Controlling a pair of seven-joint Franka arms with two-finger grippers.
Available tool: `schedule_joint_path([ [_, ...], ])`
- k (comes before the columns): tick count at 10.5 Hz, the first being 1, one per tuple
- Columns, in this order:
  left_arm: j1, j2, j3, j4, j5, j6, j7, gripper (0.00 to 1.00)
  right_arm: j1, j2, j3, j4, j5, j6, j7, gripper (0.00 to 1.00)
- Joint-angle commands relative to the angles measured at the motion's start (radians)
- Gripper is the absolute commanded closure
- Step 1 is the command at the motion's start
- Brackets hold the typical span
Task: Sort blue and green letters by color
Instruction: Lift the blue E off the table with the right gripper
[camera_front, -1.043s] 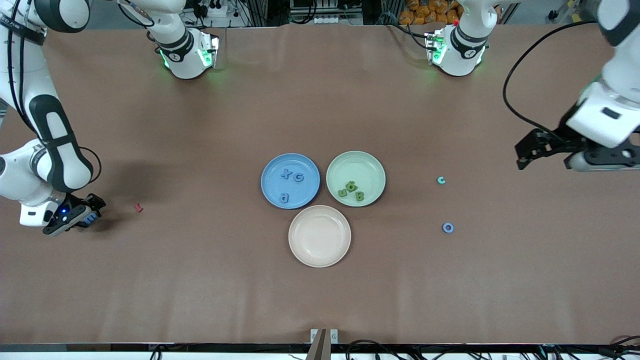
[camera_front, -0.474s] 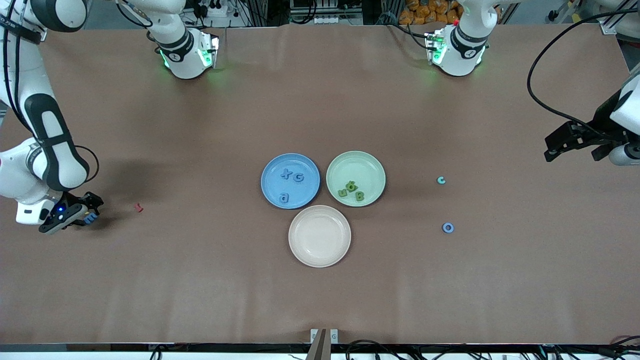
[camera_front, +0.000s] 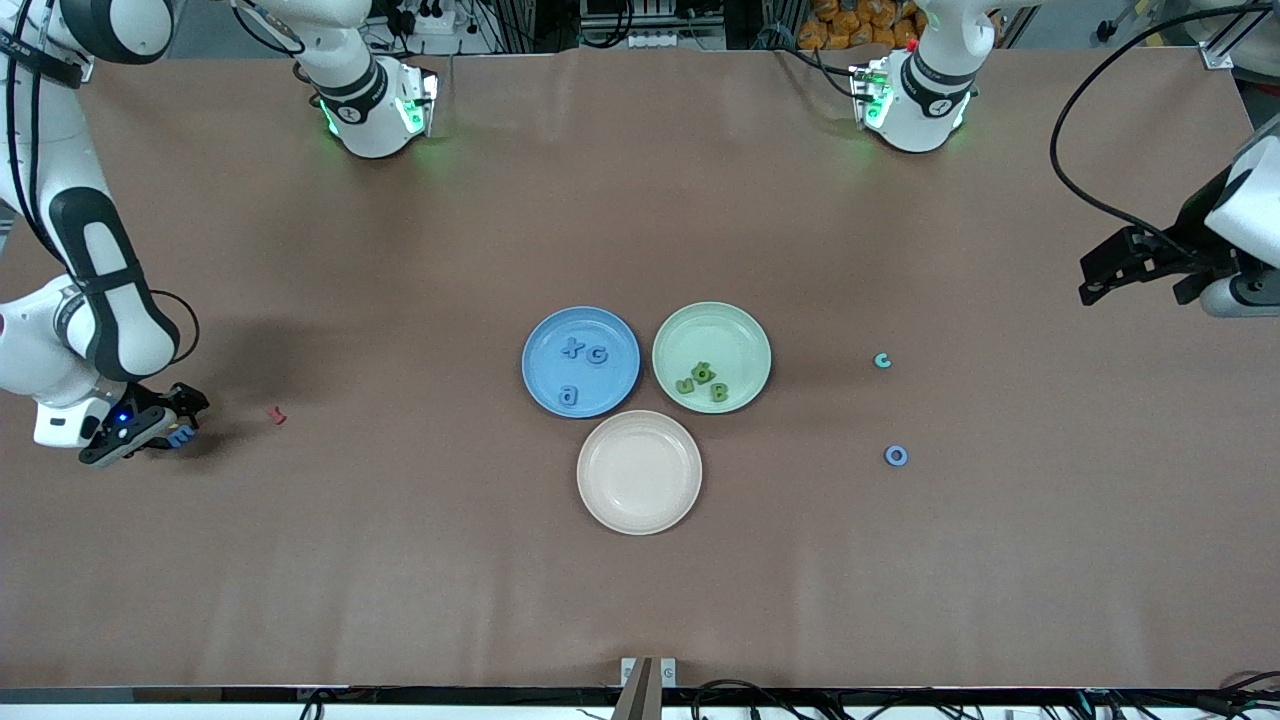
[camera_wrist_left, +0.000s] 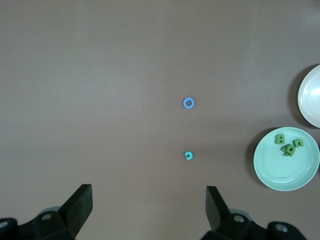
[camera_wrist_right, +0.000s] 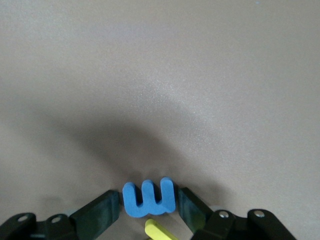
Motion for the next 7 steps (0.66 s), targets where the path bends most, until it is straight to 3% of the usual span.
schedule_joint_path([
  [1, 0.005, -0.038, 0.013, -0.022, -0.027, -0.071, 0.031, 0.00, 0.004, -0.009, 0.013, -0.057, 0.086, 0.006, -0.029, 0.41],
  [4, 0.004, -0.064, 0.004, -0.024, -0.028, -0.102, 0.017, 0.00, -0.001, -0.009, 0.013, -0.067, 0.086, 0.006, -0.029, 0.43],
  [7, -0.001, -0.066, 0.001, -0.036, -0.033, -0.126, 0.015, 0.00, 0.002, -0.043, 0.013, -0.069, 0.086, -0.024, -0.012, 0.50],
])
